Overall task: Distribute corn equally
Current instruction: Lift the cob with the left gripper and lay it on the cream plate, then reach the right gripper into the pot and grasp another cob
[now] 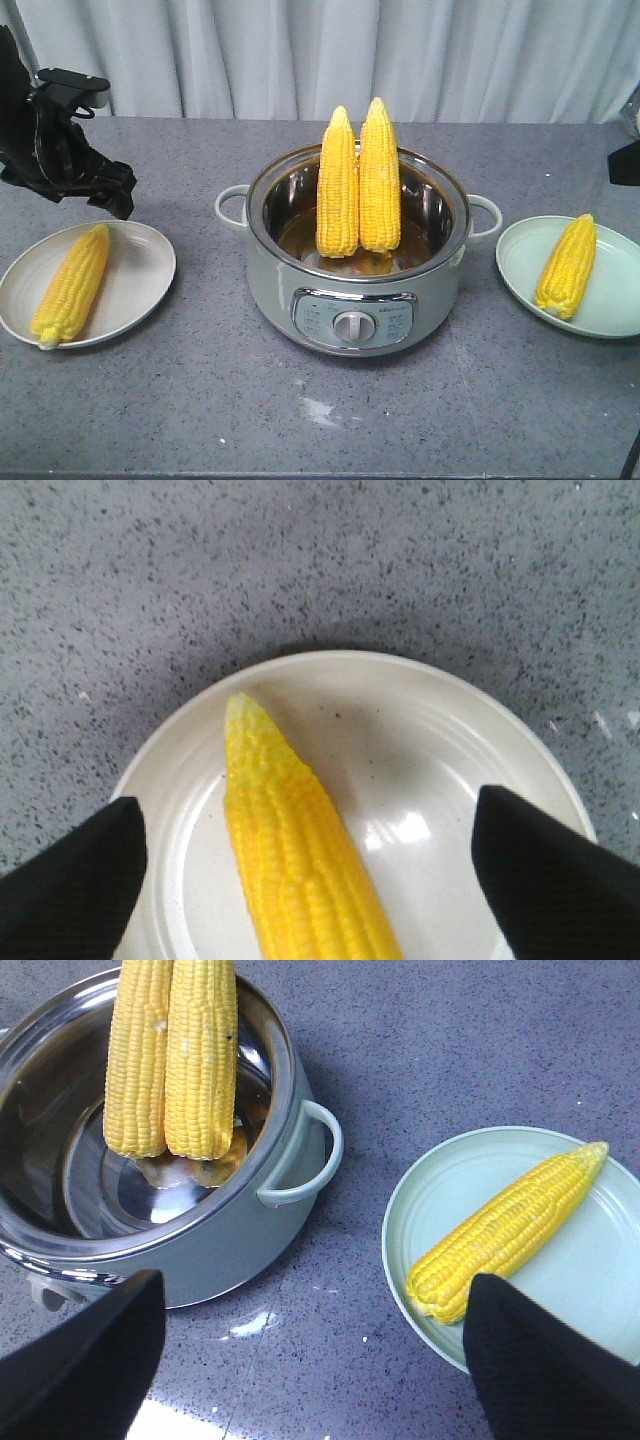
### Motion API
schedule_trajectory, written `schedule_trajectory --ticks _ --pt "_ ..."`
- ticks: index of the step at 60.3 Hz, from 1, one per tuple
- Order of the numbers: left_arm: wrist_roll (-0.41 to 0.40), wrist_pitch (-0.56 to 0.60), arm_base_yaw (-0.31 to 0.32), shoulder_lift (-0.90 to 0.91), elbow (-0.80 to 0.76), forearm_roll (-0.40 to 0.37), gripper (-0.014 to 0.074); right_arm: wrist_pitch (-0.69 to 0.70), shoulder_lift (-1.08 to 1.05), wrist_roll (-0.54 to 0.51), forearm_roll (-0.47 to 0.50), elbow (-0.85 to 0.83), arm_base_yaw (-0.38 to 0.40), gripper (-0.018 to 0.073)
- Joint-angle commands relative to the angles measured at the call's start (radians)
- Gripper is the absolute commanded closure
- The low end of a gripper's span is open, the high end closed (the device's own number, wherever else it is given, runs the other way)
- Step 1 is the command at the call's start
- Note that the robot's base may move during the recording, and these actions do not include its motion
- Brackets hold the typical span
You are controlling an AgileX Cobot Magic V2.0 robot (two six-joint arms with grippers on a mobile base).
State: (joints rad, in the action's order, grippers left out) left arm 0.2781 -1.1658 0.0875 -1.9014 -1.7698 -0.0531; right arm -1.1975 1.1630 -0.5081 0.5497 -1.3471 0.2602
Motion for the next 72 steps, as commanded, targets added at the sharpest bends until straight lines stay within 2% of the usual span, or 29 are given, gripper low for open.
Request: schedule_trajectory --ticks 1,13,23,36,42,50,56,65,72 --pt "-0.009 0.065 0.001 0.084 -0.026 -0.009 -0.0039 0.039 -0.017 -0.007 0.035 -0.021 0.007 -0.0021" --pt "-0.033 0.145 0.001 0.197 -0.026 -0.036 -0.0018 0.040 -0.017 -0.007 0.035 -0.021 0.007 -0.0021" --pt "-0.024 0.210 0.001 0.312 -0.025 -0.119 -0.0009 0.041 -0.017 -0.008 0.035 -0.021 0.007 -0.0021" --pt "0.071 0.129 0.002 0.453 -0.025 -0.285 0.0009 0.041 -0.017 -0.008 0.035 -0.021 0.007 -0.0021" --pt "0.103 0.099 0.002 0.499 -0.024 -0.337 0.0010 0.041 -0.017 -0.008 0.035 -0.021 0.007 -0.0021" --pt "0.112 0.075 0.002 0.537 -0.024 -0.340 0.0010 0.042 -0.017 -0.011 0.044 -0.021 0.007 -0.0021" --pt "0.112 0.041 0.002 0.549 -0.014 -0.342 0.0010 0.043 -0.017 -0.040 0.097 -0.021 0.007 -0.0021" --pt "0.128 0.112 0.002 0.589 0.085 -0.358 0.0010 0.064 0.005 -0.100 0.164 -0.021 0.003 -0.0021" --pt "0.128 0.139 0.002 0.602 0.127 -0.357 0.0010 0.131 0.049 -0.135 0.163 -0.022 -0.061 -0.0021"
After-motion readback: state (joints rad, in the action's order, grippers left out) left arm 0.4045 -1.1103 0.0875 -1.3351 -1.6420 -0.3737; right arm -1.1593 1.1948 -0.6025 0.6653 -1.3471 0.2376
